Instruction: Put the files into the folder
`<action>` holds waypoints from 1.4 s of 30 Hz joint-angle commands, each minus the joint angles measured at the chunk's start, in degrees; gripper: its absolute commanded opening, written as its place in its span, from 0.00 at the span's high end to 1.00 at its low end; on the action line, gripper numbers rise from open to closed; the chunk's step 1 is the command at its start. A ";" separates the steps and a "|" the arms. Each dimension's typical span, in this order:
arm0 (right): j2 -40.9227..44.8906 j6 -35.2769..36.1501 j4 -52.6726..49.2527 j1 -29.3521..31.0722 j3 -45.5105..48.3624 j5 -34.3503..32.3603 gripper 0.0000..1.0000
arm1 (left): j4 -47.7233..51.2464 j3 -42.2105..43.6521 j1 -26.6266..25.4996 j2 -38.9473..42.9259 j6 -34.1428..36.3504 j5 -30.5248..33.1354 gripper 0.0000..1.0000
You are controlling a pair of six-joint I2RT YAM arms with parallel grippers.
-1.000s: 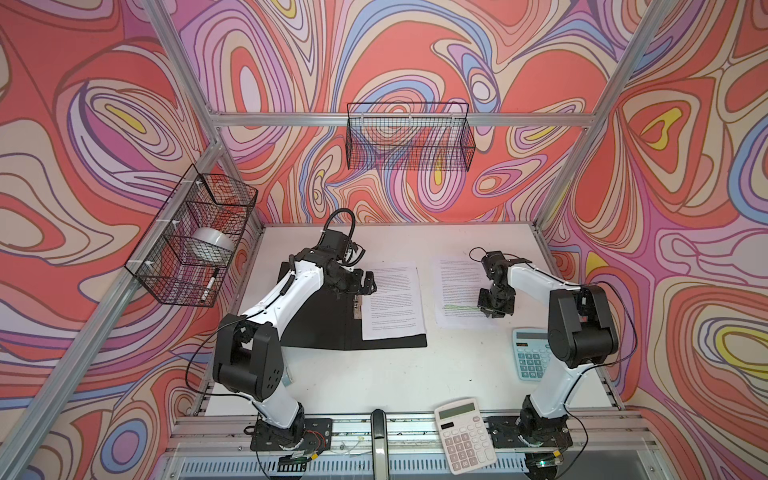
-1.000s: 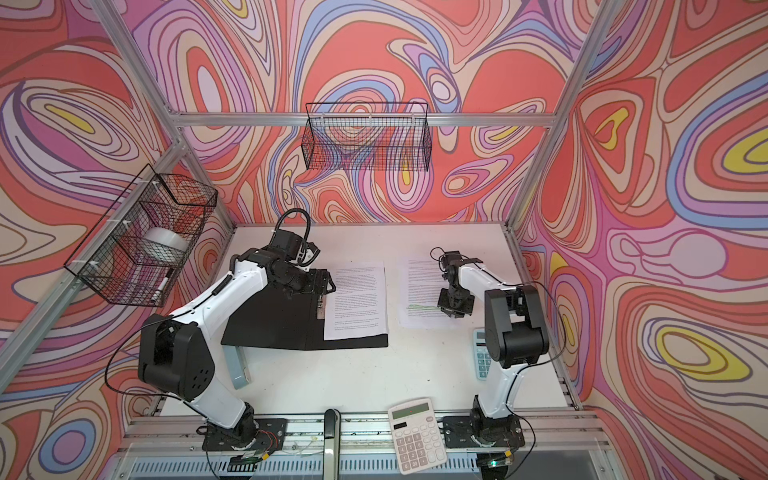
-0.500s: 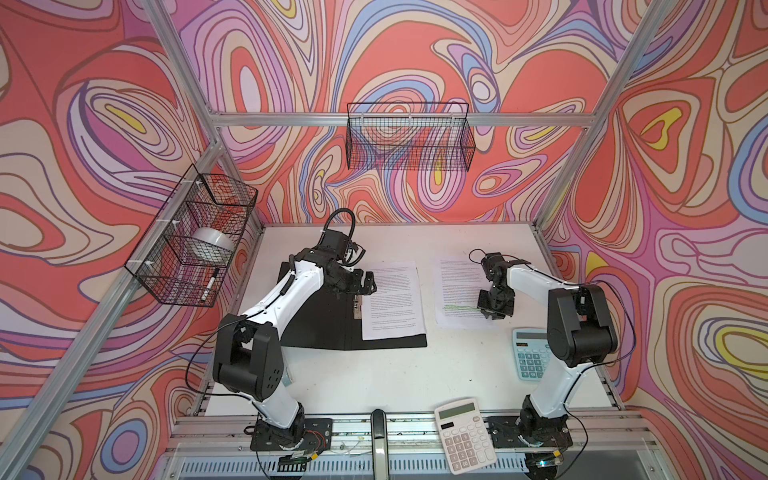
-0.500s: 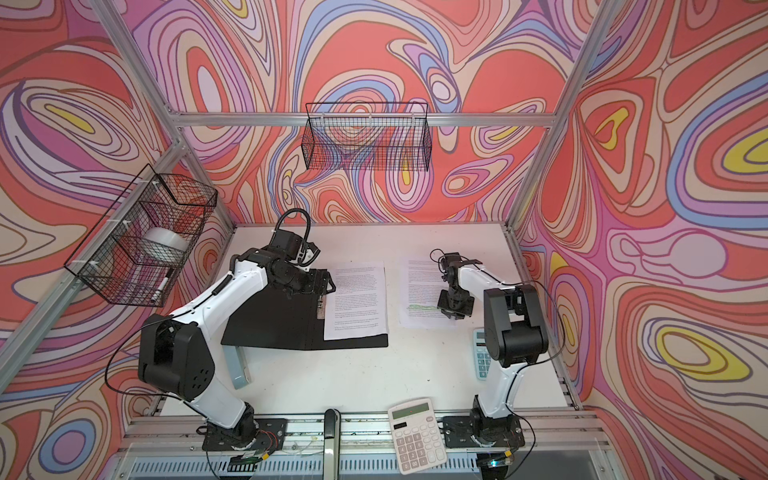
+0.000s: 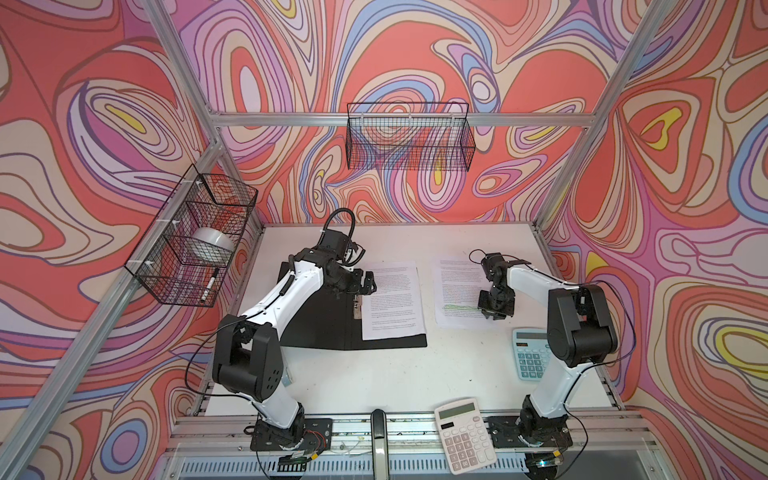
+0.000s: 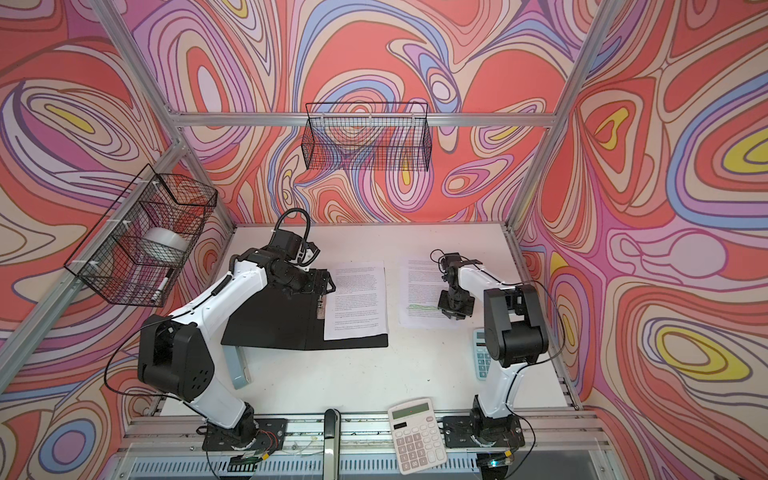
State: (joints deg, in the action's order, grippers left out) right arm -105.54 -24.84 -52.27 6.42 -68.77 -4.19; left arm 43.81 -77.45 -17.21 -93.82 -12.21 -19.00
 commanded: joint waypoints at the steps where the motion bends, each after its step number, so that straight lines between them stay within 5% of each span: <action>1: 2.68 -0.91 0.04 0.15 0.22 -1.68 0.62 | -0.83 0.36 0.00 1.28 0.61 0.20 0.00; 4: 3.44 -1.32 0.59 0.02 0.00 -2.73 0.51 | 0.12 -1.48 -0.31 -0.54 0.52 0.11 0.00; 9: 0.42 -1.31 1.80 -0.03 -0.67 0.47 0.53 | 2.46 -4.52 -1.53 -3.38 0.67 -0.25 0.00; 25: -1.23 -0.64 2.50 -0.16 0.66 -0.83 0.87 | 0.74 -2.00 -2.01 -1.81 0.96 1.26 0.00; 34: -2.26 0.04 2.92 -0.15 1.01 -0.99 1.00 | 0.17 -1.04 -2.03 -1.19 1.04 1.56 0.00; 42: -0.46 0.25 1.90 -0.10 0.61 -0.94 1.00 | 0.74 -1.82 -2.02 -1.63 0.87 1.34 0.00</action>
State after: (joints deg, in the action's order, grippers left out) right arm -106.65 -25.06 -49.89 6.39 -68.62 -4.69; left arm 44.27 -79.00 -19.18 -96.42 -11.99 -17.96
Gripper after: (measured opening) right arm 0.047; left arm 0.998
